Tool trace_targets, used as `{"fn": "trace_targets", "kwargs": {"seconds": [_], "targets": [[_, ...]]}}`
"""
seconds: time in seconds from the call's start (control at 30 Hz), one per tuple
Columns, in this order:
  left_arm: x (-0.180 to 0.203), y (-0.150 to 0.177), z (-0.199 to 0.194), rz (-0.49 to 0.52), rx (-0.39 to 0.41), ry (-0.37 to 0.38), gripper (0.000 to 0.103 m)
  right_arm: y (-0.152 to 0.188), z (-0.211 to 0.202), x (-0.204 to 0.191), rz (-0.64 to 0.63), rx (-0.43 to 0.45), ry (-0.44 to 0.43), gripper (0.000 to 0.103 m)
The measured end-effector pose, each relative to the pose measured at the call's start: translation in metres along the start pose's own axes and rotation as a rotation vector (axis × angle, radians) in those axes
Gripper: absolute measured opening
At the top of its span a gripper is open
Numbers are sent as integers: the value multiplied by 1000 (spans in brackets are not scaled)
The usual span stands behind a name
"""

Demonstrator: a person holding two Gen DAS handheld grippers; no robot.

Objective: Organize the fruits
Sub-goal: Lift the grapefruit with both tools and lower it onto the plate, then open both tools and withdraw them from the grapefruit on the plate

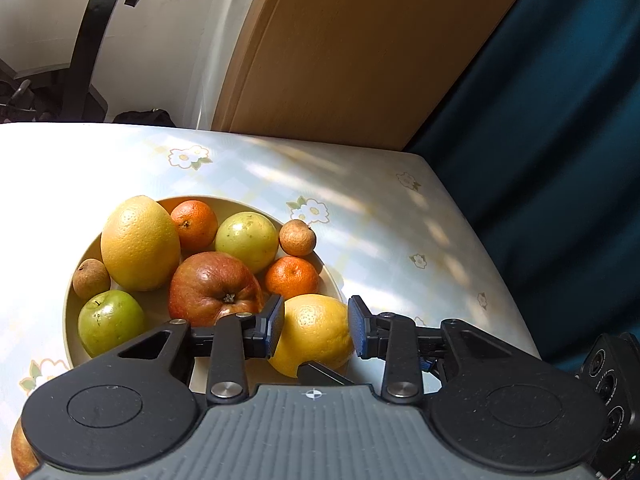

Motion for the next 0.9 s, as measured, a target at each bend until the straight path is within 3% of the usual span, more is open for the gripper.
{"fn": "trace_targets", "kwargs": {"seconds": [0.23, 0.37, 0.6, 0.9], "targets": [[2, -1, -8, 9, 18, 8, 37, 2, -1, 3, 22, 41, -7, 45], [-3, 2, -16, 1, 6, 1, 37, 9, -8, 0, 22, 87, 42, 48], [-16, 8, -45, 1, 56, 6, 37, 7, -30, -10, 5, 124, 48, 47], [-41, 28, -96, 100, 118, -30, 37, 25, -58, -38, 29, 95, 67, 47]]}}
Point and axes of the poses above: each gripper's, at about its wrist camera, not at the fingertips, and z roughly the way its jaws point, x to its right, y to its underside, the point moved 6 cm from there along z, roughly the way its jaws point, and after that the axes turned 9 degrees about -z, right-handed, at the moved point
